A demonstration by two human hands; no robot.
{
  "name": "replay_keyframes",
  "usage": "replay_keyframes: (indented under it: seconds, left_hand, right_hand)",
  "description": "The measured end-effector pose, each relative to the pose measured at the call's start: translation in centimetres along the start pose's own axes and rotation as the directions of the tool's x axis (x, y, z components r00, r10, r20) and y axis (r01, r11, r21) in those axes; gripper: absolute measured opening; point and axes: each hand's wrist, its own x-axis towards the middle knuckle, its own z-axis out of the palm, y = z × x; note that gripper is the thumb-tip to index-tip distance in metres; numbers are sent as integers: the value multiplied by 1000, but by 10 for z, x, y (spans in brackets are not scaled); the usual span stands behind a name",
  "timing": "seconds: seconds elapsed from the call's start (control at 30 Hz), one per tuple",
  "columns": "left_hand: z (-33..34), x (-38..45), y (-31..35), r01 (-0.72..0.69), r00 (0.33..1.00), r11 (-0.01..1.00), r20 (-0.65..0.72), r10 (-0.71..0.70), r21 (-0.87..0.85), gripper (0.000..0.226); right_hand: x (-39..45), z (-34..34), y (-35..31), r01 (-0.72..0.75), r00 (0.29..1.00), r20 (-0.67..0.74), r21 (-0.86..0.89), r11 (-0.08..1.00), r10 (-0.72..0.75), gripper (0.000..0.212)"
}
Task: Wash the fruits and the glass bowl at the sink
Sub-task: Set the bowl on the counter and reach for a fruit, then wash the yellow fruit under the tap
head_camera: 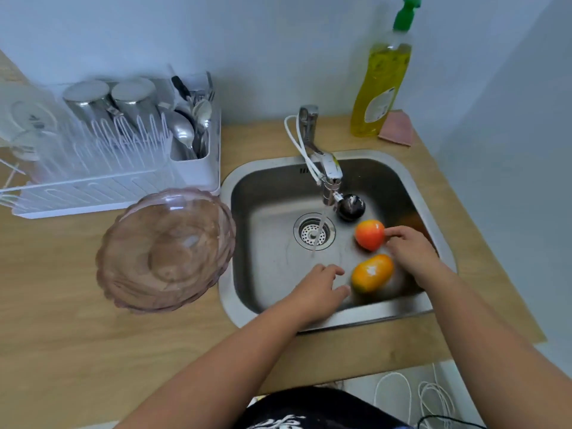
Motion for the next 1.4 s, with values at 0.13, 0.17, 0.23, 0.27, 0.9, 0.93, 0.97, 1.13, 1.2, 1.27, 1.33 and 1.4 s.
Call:
replay_keyframes:
  seconds: [0.13, 0.17, 0.23, 0.27, 0.9, 0.93, 0.97, 1.13, 1.2, 1.27, 1.33, 1.4]
  left_hand:
    - [24, 45, 21, 216, 967, 975, 148, -207, -45, 59]
    - [28, 53, 24, 246, 954, 969, 183, -238, -22, 61]
    - [34, 65, 28, 296, 935, 955, 209, -286, -19, 61]
    - [37, 70, 28, 317, 930, 948, 209, -303, -35, 61]
    - [5, 54, 32, 156, 917, 591, -106, -385, -792, 32]
    - [3, 53, 34, 114, 913, 583, -147, -381, -805, 34]
    - [1, 53, 34, 79, 904, 585, -190, -383, -807, 35]
    - [-8, 61, 30, -33, 819, 549, -338, -464, -835, 40]
    - [-12, 63, 27, -70, 803, 507, -350, -482, -859, 45]
    - [-15, 65, 23, -107, 781, 498, -383, -493, -860, 48]
    - [-18, 65, 20, -127, 744, 533, -435, -507, -837, 48]
    - [-18, 64, 16, -131, 717, 572, -476, -510, -810, 44]
  right_hand:
    - [24, -3, 16, -103, 991, 83, -69, 992, 108, 35]
    - [30, -1, 18, -135, 982, 121, -70, 988, 143, 36]
    - [39, 6, 23, -195, 965, 172, -48, 980, 200, 37]
    - [43, 9, 27, -212, 960, 179, -33, 977, 215, 37]
    - [38, 34, -9, -189, 920, 387, 560, 806, -53, 29]
    - [36, 39, -15, -187, 912, 400, 599, 779, -89, 26]
    - [33, 44, -21, -188, 905, 409, 629, 754, -116, 21]
    - [18, 76, -39, -104, 870, 435, 620, 777, -231, 52]
    - [14, 85, -42, -22, 849, 450, 556, 831, -278, 63]
    - [12, 93, -44, 77, 849, 426, 484, 872, -311, 67]
    - [13, 99, -50, 152, 855, 401, 413, 898, -329, 73]
    - [18, 105, -58, 163, 872, 380, 368, 915, -309, 77]
